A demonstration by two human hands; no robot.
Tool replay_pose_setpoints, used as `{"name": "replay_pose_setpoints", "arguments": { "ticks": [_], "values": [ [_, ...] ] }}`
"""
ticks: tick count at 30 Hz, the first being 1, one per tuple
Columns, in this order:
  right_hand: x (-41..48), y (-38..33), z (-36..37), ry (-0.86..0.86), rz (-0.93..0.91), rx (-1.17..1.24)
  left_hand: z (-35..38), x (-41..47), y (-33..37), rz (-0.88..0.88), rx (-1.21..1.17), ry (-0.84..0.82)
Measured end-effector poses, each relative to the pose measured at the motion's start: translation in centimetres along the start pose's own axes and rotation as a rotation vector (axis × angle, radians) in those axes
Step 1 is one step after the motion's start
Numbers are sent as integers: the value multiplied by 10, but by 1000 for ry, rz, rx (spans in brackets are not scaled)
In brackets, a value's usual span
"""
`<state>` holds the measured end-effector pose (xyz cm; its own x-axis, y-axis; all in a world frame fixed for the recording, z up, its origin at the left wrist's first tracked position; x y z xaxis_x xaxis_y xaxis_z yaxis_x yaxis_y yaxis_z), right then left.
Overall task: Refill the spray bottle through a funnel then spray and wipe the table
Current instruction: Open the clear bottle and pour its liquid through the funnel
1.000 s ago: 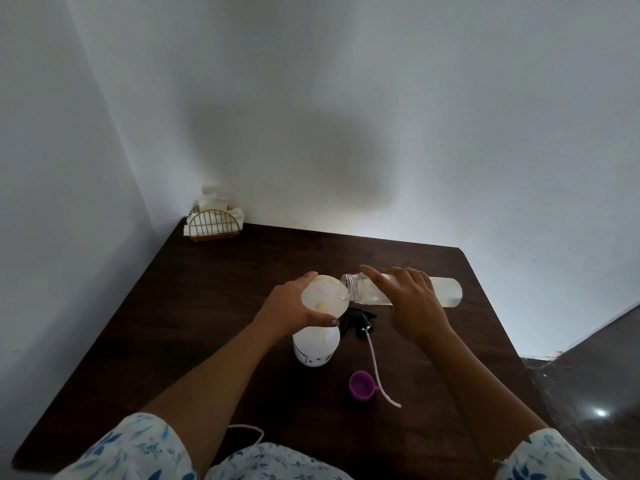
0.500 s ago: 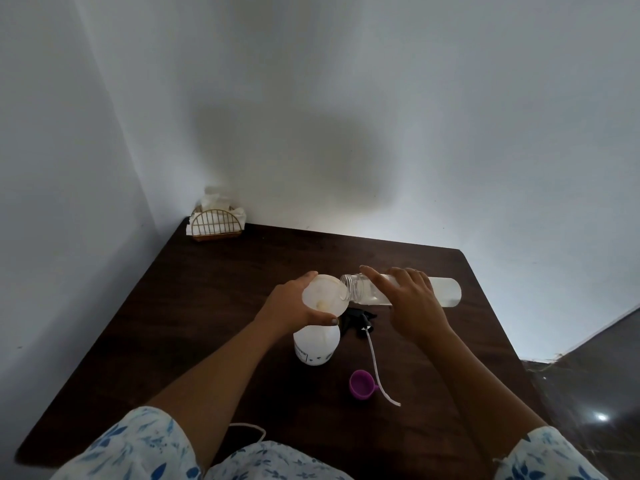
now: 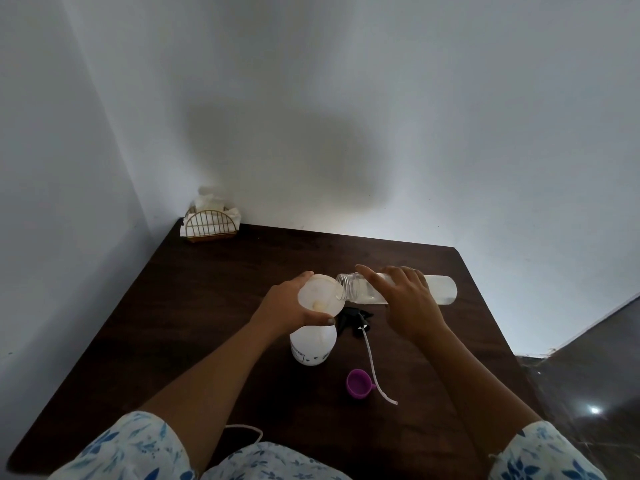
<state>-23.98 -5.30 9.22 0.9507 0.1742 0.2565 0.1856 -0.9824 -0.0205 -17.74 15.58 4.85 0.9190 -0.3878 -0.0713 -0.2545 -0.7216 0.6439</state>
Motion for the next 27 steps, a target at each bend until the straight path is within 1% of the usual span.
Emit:
{"name": "replay_pose_setpoints", "arguments": {
  "ticks": [27],
  "values": [
    [-1,1,0,-13,4,4,-1,-1,1,-19,15,-10]
  ]
}}
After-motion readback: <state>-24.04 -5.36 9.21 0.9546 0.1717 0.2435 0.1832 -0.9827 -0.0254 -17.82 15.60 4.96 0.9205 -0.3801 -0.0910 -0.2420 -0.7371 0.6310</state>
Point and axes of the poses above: each hand's wrist, its own x-axis towards the middle knuckle, its own z-axis out of the palm, y = z × x, the point moved 3 cm from there along x, towards the middle knuckle, and after that the axes turned 4 degrees about x, right-handed, at the moved point
